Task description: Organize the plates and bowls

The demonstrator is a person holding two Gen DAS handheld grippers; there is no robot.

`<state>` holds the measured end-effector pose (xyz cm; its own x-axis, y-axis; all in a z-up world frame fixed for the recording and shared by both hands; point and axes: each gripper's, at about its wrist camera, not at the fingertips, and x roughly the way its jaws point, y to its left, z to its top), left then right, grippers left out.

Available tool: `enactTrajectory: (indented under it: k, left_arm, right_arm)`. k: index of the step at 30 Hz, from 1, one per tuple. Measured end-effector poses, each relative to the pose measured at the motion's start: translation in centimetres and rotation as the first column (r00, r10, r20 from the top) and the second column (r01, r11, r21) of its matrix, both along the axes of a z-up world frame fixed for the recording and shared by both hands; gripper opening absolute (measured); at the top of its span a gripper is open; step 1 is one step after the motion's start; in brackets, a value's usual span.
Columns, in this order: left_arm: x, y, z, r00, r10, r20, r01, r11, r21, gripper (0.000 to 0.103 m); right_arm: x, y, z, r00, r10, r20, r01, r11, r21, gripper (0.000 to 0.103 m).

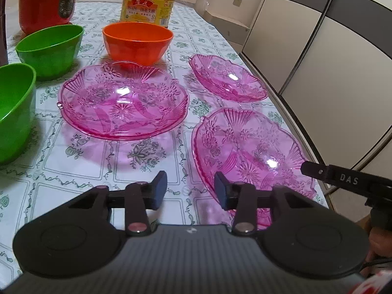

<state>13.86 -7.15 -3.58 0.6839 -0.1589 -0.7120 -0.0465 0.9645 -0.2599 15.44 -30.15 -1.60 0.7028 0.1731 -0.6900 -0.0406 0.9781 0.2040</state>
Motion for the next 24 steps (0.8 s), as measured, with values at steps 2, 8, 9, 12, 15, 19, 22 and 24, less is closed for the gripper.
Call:
enactTrajectory:
  k: [2, 8, 9, 12, 15, 19, 22, 24]
  left_arm:
    - [0.2, -0.1, 0.1, 1.0, -0.001, 0.002, 0.001, 1.0, -0.003, 0.033]
    - [0.5, -0.4, 0.1, 1.0, -0.014, 0.007, 0.014, 1.0, -0.007, 0.023]
    - [0.5, -0.5, 0.1, 1.0, -0.016, 0.007, 0.016, 1.0, -0.008, 0.021]
    - [0.5, -0.7, 0.2, 1.0, -0.026, 0.011, 0.026, 1.0, -0.002, 0.016]
    - [0.4, -0.9, 0.2, 0.999, -0.034, 0.01, 0.034, 0.999, 0.002, 0.011]
    - [0.2, -0.6, 0.4, 0.999, -0.037, 0.009, 0.037, 0.999, -0.008, 0.011]
    - [-0.1, -0.5, 0.7, 0.999, -0.038, 0.01, 0.038, 0.999, -0.009, 0.011]
    - [-0.4, -0.5, 1.0, 0.999, -0.037, 0.013, 0.037, 0.999, -0.009, 0.011]
  right_arm:
    - [0.2, -0.2, -0.3, 1.0, 0.002, -0.006, -0.002, 1.0, 0.004, 0.036]
    - [0.7, -0.4, -1.0, 1.0, -0.002, -0.028, 0.002, 1.0, 0.015, 0.018]
    - [0.8, -0.4, -1.1, 1.0, -0.001, -0.03, 0.001, 1.0, 0.019, 0.016]
    - [0.7, -0.3, -1.1, 1.0, 0.009, -0.029, -0.008, 1.0, 0.028, 0.01]
    - [0.5, -0.2, -0.9, 1.0, 0.009, -0.027, -0.008, 0.999, 0.032, 0.01]
    - [0.3, -0.1, -0.8, 0.999, 0.01, -0.032, -0.009, 0.999, 0.031, 0.01]
    - [-0.1, -0.1, -0.7, 0.999, 0.011, -0.038, -0.01, 0.999, 0.034, 0.01]
    - [-0.5, -0.1, -0.5, 0.999, 0.01, -0.038, -0.008, 0.999, 0.033, 0.01]
